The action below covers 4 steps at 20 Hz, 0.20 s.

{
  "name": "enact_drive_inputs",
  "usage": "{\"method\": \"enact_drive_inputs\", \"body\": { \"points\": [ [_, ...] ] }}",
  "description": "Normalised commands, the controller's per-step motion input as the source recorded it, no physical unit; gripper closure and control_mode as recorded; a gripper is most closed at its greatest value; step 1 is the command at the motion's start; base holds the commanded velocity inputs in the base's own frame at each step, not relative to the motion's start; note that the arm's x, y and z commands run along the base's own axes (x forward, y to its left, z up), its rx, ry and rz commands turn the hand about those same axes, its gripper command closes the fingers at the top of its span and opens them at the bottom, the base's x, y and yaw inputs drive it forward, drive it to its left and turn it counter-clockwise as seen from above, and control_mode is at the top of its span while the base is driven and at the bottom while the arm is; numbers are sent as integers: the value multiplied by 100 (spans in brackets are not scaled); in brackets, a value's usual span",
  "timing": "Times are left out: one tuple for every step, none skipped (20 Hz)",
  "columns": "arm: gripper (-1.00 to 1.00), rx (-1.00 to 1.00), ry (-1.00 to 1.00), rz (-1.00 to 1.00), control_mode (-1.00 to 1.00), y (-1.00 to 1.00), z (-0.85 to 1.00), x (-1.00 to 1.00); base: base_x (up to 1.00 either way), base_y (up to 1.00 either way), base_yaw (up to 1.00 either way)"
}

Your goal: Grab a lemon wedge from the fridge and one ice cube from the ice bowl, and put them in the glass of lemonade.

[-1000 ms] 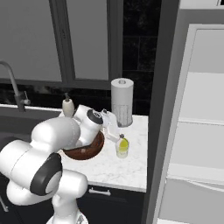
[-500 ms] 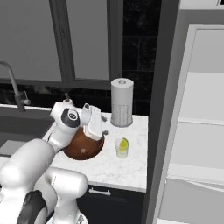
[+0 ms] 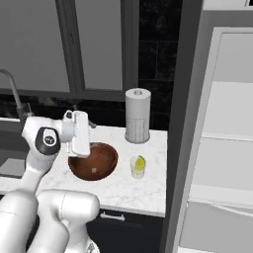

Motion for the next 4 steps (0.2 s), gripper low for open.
{"method": "enact_drive_inputs", "body": {
  "points": [
    [-100, 10, -9, 0, -100, 64, 21, -41, 0, 0, 0],
    [-100, 11, -6, 0, -100, 64, 20, -38, 0, 0, 0],
    [-100, 11, -4, 0, -100, 64, 19, -34, 0, 0, 0],
    [-100, 11, -2, 0, -100, 61, 17, -31, 0, 0, 0]
  ]
}}
